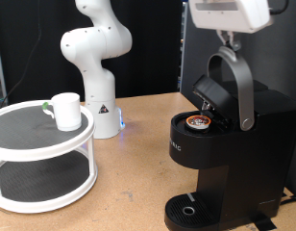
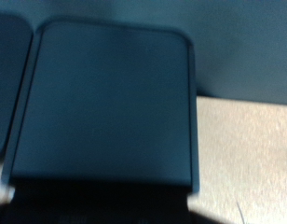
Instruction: Make a cup of coffee with the keurig machine
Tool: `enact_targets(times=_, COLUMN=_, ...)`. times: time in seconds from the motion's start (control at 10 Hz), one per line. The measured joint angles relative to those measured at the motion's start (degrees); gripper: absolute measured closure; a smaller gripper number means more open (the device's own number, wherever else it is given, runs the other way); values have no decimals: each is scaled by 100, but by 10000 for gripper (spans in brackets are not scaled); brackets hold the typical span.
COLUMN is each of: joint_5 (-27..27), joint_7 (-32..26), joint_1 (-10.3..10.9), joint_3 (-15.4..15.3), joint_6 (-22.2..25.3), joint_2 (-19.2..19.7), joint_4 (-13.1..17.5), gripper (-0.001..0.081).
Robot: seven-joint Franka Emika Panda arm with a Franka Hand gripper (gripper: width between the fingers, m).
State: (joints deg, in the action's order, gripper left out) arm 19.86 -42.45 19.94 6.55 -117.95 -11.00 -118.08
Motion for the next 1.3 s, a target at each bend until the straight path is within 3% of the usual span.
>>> enact_targets(times=0.3, joint_5=-299, joint_7=-340, joint_1=-216, joint_3=223, joint_6=67, joint_2=-42, joint_4=-175, gripper=804)
enact_targets(times=0.7, joint_5=-886, joint_7=-401, joint_1=-374, joint_3=274, joint_6=-59, joint_2=-34, joint_4=-406, gripper=804)
enact_targets(times=1.0, joint_5=-1581, joint_7=-402, joint_1=-489, joint_3=280, joint_6=-555, joint_2=-2, joint_4=-922, gripper=804)
enact_targets(times=1.3, joint_5=-1912, joint_7=-307, joint_1=-565, joint_3=284, joint_6=-1193, joint_2=103, joint_4=-1433, gripper=804)
